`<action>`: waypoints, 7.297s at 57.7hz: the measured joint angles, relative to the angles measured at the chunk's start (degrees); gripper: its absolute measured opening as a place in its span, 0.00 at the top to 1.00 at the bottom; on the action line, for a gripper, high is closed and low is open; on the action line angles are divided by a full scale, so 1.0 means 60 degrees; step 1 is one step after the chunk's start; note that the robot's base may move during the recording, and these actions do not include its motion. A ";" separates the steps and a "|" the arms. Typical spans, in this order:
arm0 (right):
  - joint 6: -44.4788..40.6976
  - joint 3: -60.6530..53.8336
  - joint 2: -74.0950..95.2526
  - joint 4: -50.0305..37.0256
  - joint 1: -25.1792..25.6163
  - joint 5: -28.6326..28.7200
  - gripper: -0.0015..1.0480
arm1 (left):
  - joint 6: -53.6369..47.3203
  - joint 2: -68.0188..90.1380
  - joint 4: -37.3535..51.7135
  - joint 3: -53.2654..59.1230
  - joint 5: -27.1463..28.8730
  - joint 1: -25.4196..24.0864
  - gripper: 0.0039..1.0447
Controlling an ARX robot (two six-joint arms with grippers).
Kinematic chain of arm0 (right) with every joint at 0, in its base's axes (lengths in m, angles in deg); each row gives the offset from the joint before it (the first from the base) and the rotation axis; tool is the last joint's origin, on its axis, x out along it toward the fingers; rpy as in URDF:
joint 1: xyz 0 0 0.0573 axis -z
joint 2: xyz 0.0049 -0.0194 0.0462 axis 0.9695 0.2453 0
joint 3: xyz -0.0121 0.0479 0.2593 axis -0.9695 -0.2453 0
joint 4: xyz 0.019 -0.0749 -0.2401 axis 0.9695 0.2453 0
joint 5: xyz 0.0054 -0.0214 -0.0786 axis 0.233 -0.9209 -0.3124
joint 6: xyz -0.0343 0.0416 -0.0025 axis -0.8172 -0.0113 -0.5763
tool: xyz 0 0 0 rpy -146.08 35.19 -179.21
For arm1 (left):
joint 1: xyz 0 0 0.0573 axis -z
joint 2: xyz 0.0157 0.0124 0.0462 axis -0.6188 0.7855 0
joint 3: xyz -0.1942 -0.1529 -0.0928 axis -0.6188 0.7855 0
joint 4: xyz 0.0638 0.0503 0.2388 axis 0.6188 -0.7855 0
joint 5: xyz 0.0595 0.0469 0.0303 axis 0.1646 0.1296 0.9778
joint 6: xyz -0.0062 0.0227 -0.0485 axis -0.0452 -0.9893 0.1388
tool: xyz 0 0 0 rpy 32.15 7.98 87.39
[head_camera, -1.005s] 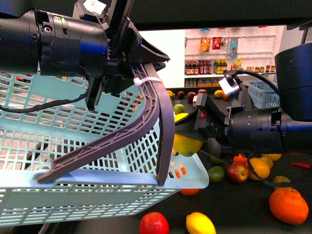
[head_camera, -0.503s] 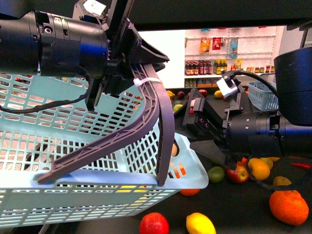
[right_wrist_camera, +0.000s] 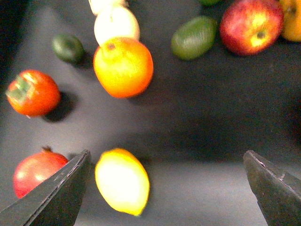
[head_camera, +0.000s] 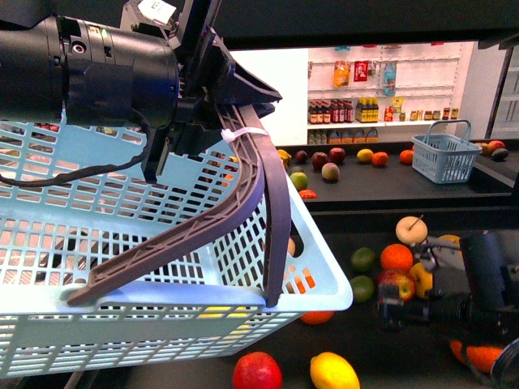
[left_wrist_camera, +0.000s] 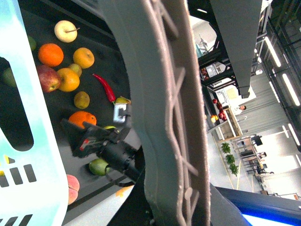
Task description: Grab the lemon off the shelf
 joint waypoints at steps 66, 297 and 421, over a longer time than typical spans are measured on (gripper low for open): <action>-0.4641 0.2441 0.3515 -0.0510 -0.1395 0.0688 0.07 | 0.0004 0.0000 0.0000 0.0000 -0.0007 0.0004 0.92; -0.1574 -0.9340 -1.9704 0.5446 0.2393 0.0827 0.35 | 0.0047 0.0007 -0.0011 0.0000 0.0004 0.0000 0.92; -0.1647 -1.1326 -2.3077 0.6025 0.0080 -0.1628 0.07 | 0.6226 0.1923 0.7490 0.0346 0.3781 -0.6426 0.93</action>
